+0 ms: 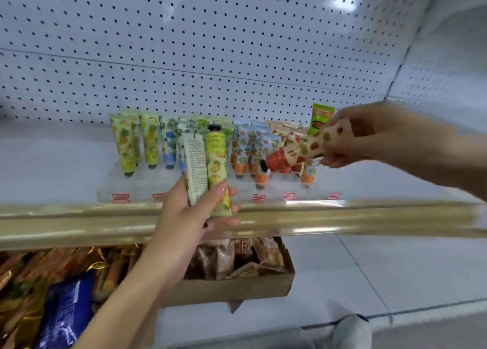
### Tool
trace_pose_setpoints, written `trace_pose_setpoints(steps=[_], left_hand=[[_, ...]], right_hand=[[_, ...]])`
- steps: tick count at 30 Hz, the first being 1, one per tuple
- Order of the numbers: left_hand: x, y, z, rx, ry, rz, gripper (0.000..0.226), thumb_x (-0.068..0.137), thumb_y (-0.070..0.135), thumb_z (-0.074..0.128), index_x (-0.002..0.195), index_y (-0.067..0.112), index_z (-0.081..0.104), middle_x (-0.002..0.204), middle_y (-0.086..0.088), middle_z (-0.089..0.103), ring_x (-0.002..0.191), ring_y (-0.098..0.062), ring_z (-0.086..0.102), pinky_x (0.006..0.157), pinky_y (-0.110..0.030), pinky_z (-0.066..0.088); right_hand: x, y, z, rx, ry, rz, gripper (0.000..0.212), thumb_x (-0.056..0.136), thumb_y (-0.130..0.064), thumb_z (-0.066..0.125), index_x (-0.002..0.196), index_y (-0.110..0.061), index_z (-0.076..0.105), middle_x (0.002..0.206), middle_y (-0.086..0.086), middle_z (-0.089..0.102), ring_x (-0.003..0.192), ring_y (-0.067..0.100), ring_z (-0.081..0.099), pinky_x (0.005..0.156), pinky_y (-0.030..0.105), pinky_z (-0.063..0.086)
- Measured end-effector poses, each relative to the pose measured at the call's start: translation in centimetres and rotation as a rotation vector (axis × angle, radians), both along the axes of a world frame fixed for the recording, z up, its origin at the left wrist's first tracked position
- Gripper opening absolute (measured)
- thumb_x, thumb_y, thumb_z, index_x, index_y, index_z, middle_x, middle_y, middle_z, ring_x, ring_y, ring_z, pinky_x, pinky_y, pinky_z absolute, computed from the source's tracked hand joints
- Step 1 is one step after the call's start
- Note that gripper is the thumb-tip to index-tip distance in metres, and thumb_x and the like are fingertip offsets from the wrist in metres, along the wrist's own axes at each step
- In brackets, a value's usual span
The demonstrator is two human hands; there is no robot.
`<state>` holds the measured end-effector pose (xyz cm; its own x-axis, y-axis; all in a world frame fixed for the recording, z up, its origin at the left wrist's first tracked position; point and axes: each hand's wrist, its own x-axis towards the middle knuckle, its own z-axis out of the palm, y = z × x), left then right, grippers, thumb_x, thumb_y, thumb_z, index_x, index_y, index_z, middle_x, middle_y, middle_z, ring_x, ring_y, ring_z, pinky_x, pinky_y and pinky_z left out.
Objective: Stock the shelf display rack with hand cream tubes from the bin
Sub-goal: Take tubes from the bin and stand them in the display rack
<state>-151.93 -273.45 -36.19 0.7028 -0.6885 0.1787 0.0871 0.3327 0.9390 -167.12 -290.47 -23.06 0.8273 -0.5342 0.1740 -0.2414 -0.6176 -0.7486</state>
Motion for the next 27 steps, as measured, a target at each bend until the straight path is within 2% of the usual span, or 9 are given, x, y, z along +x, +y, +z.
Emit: trace_pose_setpoints(steps=[2, 5, 9, 11, 14, 16, 21, 24, 27], left_hand=[[0.2, -1.3, -0.4, 0.003, 0.004, -0.011, 0.039, 0.076, 0.021, 0.061, 0.115, 0.018, 0.057, 0.089, -0.002, 0.074, 0.071, -0.016, 0.071, 0.056, -0.023, 0.055], [0.1, -2.8, -0.7, -0.019, 0.029, -0.053, 0.029, 0.082, 0.012, 0.061, 0.109, 0.022, 0.058, 0.091, 0.002, 0.075, 0.075, -0.016, 0.072, 0.055, -0.022, 0.056], [0.1, -3.9, -0.7, -0.045, 0.032, -0.076, 0.031, 0.076, 0.015, 0.063, 0.106, 0.025, 0.059, 0.092, 0.003, 0.075, 0.08, -0.019, 0.073, 0.058, -0.023, 0.056], [0.3, -4.3, -0.8, -0.052, 0.062, -0.072, 0.035, 0.072, 0.017, 0.065, 0.106, 0.025, 0.06, 0.093, 0.003, 0.075, 0.081, -0.02, 0.073, 0.059, -0.023, 0.057], [0.5, -4.6, -1.3, -0.055, 0.086, -0.059, 0.039, 0.068, 0.017, 0.065, 0.106, 0.023, 0.061, 0.093, 0.0, 0.075, 0.082, -0.021, 0.073, 0.06, -0.023, 0.057], [0.7, -4.6, -1.4, -0.059, 0.089, -0.057, 0.037, 0.068, 0.017, 0.065, 0.105, 0.021, 0.062, 0.094, -0.002, 0.075, 0.083, -0.022, 0.073, 0.06, -0.023, 0.057], [0.8, -4.4, -1.5, -0.073, 0.087, -0.068, 0.034, 0.069, 0.017, 0.064, 0.103, 0.021, 0.063, 0.095, -0.004, 0.075, 0.084, -0.024, 0.073, 0.062, -0.025, 0.058], [0.8, -4.6, -1.6, -0.066, 0.087, -0.071, 0.037, 0.068, 0.018, 0.064, 0.104, 0.02, 0.062, 0.095, -0.004, 0.075, 0.084, -0.023, 0.073, 0.063, -0.025, 0.058], [0.8, -4.8, -1.5, -0.056, 0.087, -0.083, 0.041, 0.067, 0.02, 0.066, 0.108, 0.02, 0.061, 0.096, -0.002, 0.075, 0.085, -0.022, 0.073, 0.064, -0.025, 0.058]], right_hand=[[0.4, -1.7, 1.8, -0.193, 0.099, -0.054, 0.007, 0.083, -0.004, 0.065, 0.087, 0.001, 0.064, 0.082, 0.014, 0.072, 0.069, 0.017, 0.071, 0.062, 0.017, 0.057], [2.1, -3.4, 3.2, -0.553, 0.293, -0.1, 0.013, 0.082, -0.017, 0.071, 0.073, -0.014, 0.061, 0.068, -0.003, 0.068, 0.055, 0.006, 0.063, 0.05, 0.016, 0.049], [5.0, -4.5, 2.2, -0.824, 0.491, -0.081, 0.028, 0.079, -0.036, 0.071, 0.069, -0.017, 0.053, 0.072, -0.003, 0.055, 0.07, 0.019, 0.05, 0.059, 0.029, 0.038], [5.9, -5.2, 1.3, -0.873, 0.553, -0.068, 0.027, 0.08, -0.038, 0.07, 0.081, -0.014, 0.057, 0.077, -0.008, 0.047, 0.079, 0.019, 0.047, 0.067, 0.03, 0.037], [6.7, -5.8, 0.8, -0.85, 0.573, -0.073, 0.025, 0.081, -0.037, 0.07, 0.074, -0.024, 0.05, 0.077, -0.014, 0.036, 0.081, 0.017, 0.044, 0.071, 0.028, 0.033], [7.2, -6.1, 0.5, -0.822, 0.554, -0.073, 0.026, 0.081, -0.037, 0.07, 0.073, -0.024, 0.049, 0.077, -0.014, 0.035, 0.078, 0.017, 0.044, 0.068, 0.027, 0.033], [8.3, -6.9, -0.8, -0.77, 0.519, -0.057, 0.028, 0.082, -0.035, 0.07, 0.098, -0.012, 0.066, 0.076, -0.009, 0.042, 0.078, 0.017, 0.048, 0.062, 0.029, 0.037], [8.7, -7.1, -1.7, -0.775, 0.526, -0.044, 0.033, 0.082, -0.036, 0.07, 0.1, -0.009, 0.065, 0.079, -0.004, 0.047, 0.081, 0.019, 0.05, 0.069, 0.028, 0.038], [9.2, -7.4, -2.3, -0.754, 0.533, -0.024, 0.034, 0.081, -0.037, 0.07, 0.099, -0.009, 0.063, 0.075, -0.007, 0.045, 0.074, 0.017, 0.049, 0.059, 0.026, 0.037]])
